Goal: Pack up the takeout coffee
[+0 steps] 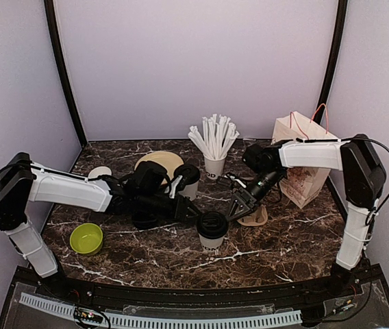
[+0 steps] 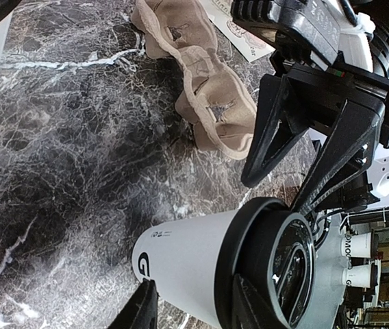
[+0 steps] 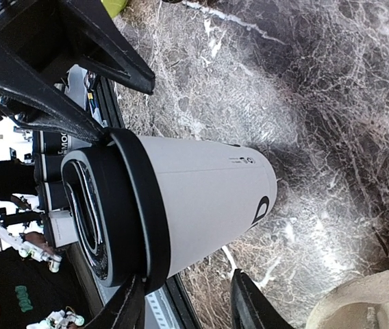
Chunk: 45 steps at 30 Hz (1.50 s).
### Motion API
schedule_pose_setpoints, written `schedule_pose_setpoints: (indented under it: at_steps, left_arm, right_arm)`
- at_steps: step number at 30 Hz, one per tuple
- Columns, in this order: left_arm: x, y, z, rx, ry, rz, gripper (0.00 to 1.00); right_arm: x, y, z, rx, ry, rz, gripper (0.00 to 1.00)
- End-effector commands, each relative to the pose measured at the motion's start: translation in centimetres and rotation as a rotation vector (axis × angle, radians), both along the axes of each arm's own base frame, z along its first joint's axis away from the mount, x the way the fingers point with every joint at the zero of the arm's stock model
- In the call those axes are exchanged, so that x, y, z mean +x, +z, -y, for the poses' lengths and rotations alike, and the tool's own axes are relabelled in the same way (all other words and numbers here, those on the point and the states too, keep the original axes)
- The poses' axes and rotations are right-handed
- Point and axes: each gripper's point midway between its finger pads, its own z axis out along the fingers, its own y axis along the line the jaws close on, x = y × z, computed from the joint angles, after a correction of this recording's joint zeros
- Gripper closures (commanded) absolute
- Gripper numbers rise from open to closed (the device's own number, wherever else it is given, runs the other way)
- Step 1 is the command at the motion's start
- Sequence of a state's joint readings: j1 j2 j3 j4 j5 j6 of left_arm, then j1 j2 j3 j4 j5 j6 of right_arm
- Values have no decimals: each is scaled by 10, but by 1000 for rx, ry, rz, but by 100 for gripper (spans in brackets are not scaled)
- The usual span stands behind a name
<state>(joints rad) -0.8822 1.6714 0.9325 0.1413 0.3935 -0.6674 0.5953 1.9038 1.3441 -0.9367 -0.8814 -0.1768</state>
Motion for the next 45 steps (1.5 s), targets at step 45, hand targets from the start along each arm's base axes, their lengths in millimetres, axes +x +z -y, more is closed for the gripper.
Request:
schedule_pose_setpoints:
  at_steps: [45]
  left_arm:
    - [-64, 14, -1, -89, 65, -97, 39]
  right_arm:
    - [45, 27, -23, 70, 55, 305, 47]
